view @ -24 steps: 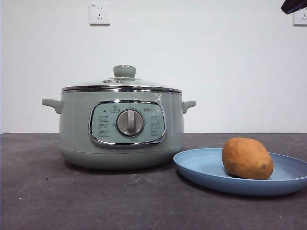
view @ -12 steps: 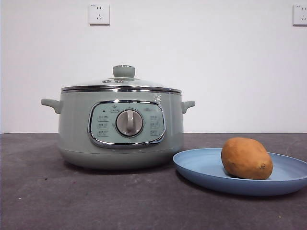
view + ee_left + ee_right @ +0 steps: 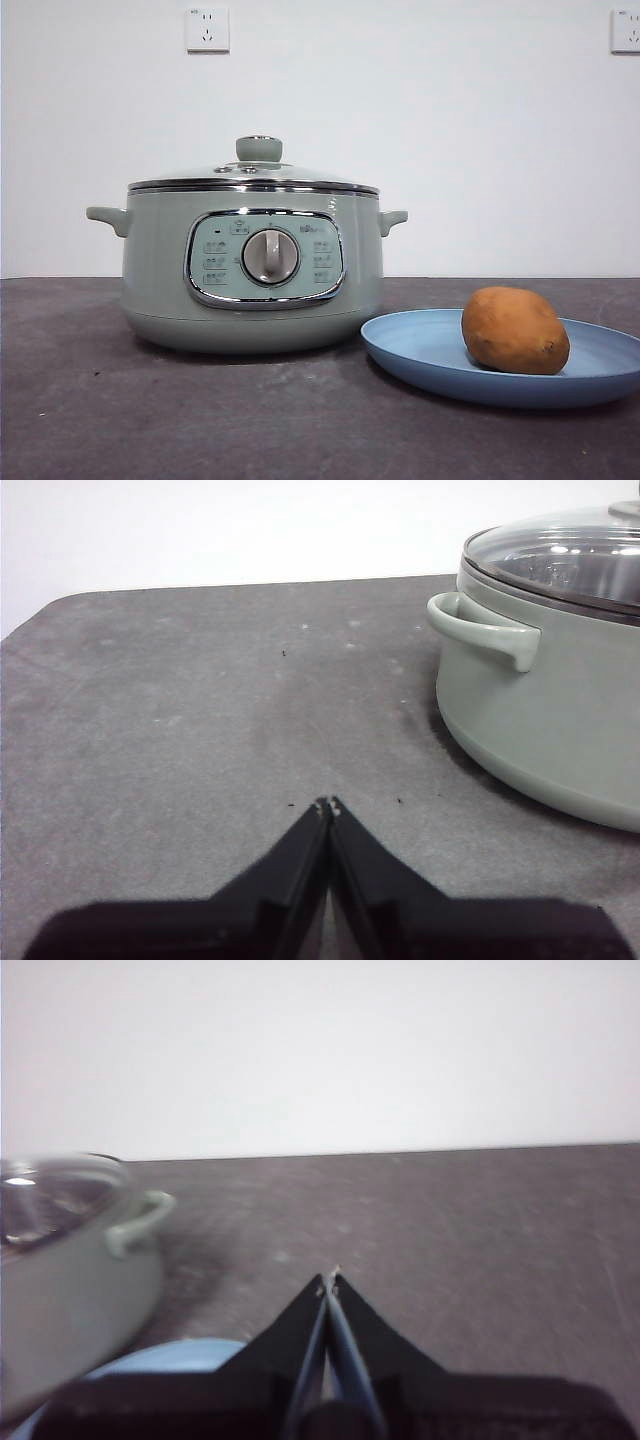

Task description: Take the potato out from the steamer,put the potato on the plate,close the lid

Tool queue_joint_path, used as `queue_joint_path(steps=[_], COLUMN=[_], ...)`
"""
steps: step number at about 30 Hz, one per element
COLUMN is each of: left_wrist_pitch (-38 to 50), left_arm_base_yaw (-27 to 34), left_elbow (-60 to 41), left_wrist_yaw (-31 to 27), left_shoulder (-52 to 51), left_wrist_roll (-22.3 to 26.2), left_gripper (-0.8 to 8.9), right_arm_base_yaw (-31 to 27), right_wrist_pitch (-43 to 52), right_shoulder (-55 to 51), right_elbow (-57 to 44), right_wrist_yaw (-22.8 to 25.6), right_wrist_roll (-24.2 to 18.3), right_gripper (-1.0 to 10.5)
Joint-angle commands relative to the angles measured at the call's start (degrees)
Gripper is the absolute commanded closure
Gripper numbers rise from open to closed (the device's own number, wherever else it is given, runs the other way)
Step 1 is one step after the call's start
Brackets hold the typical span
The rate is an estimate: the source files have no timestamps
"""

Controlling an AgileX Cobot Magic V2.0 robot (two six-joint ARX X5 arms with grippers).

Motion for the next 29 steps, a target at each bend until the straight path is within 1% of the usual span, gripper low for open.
queue_joint_path(steps=[1,4,7,15,18,19,20,29], left_wrist_pitch=[0.1,0.1,0.1,0.1,0.1,0.1,0.1,0.1], left_arm_base_yaw=[0.2,0.2,0.2,0.2,0.2,0.2,0.2,0.2], left_elbow=[-0.9,-0.9,-0.9,-0.9,-0.9,-0.9,-0.9,-0.9], left_wrist_yaw=[0.0,0.0,0.0,0.0,0.0,0.0,0.0,0.0], left_shoulder=[0.0,0.0,0.0,0.0,0.0,0.0,0.0,0.0], left_wrist_roll=[-0.3,-0.3,-0.3,-0.3,-0.3,-0.3,-0.3,-0.3], left_gripper=[8.17,8.17,8.17,8.17,8.17,8.17,8.17,8.17], right_arm_base_yaw=[-0.2,-0.2,-0.2,-0.1,-0.1,-0.1,-0.1,-0.1], right_wrist_pitch=[0.6,0.6,0.5,-7.2,-8.2,-8.2,-8.1,-8.1], right_shoulder=[-2.1,-3.8,-5.1,-7.5,-7.5,-7.5,-7.5,-7.5], right_elbow=[-3.1,-5.5,-7.5,-7.9,-7.8,-7.8,-7.8,-7.8], right_wrist_yaw=[1.6,1.5,1.5,1.3,1.3,1.3,1.3,1.4], right_wrist_roll=[0.6,0.6,1.9,2.3,4.7,6.4,7.2,7.2], right_gripper=[9.5,9.5,9.5,9.5,9.5,9.5,9.5,9.5])
